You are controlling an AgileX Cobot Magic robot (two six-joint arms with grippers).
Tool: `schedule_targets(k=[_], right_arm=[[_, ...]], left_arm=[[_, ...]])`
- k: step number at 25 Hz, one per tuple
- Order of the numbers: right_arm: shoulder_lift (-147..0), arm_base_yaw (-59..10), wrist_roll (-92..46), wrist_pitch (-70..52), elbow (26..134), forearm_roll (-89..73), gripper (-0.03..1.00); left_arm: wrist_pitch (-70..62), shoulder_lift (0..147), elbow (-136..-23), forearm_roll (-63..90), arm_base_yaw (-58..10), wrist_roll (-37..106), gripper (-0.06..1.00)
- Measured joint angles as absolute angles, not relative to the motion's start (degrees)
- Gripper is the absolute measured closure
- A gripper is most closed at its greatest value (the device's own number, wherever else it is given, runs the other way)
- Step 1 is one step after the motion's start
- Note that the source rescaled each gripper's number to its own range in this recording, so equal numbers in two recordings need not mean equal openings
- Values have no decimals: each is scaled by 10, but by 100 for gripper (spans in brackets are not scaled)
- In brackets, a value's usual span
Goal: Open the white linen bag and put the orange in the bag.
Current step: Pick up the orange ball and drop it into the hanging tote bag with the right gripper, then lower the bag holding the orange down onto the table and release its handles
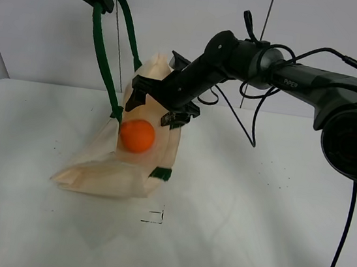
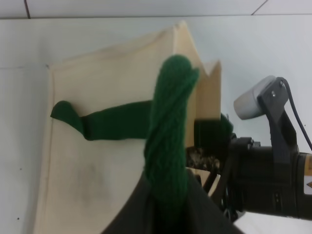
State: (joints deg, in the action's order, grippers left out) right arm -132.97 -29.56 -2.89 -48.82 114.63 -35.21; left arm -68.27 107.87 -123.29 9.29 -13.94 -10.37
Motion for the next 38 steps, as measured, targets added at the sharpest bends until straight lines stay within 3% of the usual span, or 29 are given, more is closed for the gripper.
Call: schedule_targets(k=[9,15,28,38], right_arm=[[-1300,-284,50,-623,1146,-81,-3],[-1300,-231,52,-631,1146,-64,-3],[-1300,-43,22,-665,1146,-7,-3],[-1289,-34,10,-692,1144,-9,-3]], left_arm=[[-683,1079,-1233,100,-139,-104,94],[-683,1079,-1233,103,-139,-103,94],[-683,1079,-1233,104,-139,-103,94],[-683,1079,-1233,104,-139,-103,94]])
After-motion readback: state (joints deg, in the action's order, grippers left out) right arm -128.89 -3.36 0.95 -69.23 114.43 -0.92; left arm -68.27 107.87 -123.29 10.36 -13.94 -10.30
